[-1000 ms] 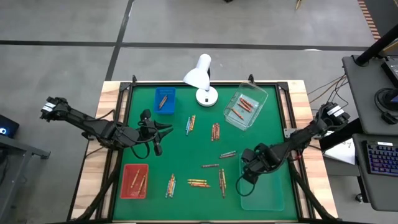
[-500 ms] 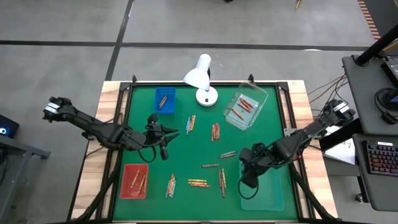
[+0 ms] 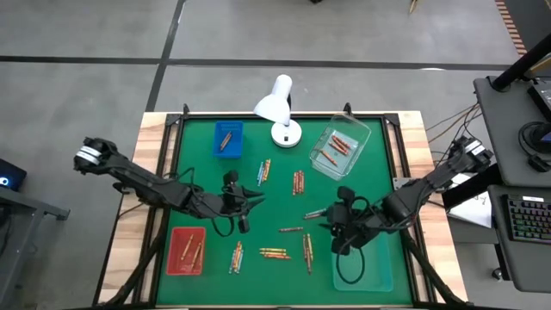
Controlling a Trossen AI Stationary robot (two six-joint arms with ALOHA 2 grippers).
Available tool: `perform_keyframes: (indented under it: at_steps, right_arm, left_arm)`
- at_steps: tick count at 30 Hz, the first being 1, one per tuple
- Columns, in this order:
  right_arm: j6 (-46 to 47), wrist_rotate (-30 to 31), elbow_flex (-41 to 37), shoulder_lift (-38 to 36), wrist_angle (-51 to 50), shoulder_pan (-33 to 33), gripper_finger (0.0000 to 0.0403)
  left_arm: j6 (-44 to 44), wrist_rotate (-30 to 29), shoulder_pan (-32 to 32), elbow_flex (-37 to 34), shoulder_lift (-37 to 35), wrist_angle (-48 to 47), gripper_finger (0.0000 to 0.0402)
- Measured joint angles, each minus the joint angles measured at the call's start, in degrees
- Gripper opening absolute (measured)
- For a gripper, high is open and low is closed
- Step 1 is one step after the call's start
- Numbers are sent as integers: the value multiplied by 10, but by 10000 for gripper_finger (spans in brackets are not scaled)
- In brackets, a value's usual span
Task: Sort crayons
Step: Put the brown crayon into the blue bin
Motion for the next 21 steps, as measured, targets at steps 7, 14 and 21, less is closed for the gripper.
perform_keyframes:
  at_steps: [7, 14, 21]
  right_arm:
    - [-57, 24, -26, 0, 86, -1, 118]
    - [-85, 25, -43, 0, 138, -1, 119]
    - [-87, 26, -44, 0, 156, -1, 114]
  left_arm:
    - [11, 64, 0, 0, 55, 56, 52]
    - [-3, 70, -3, 0, 129, 127, 65]
    - [-5, 71, -7, 0, 207, 208, 109]
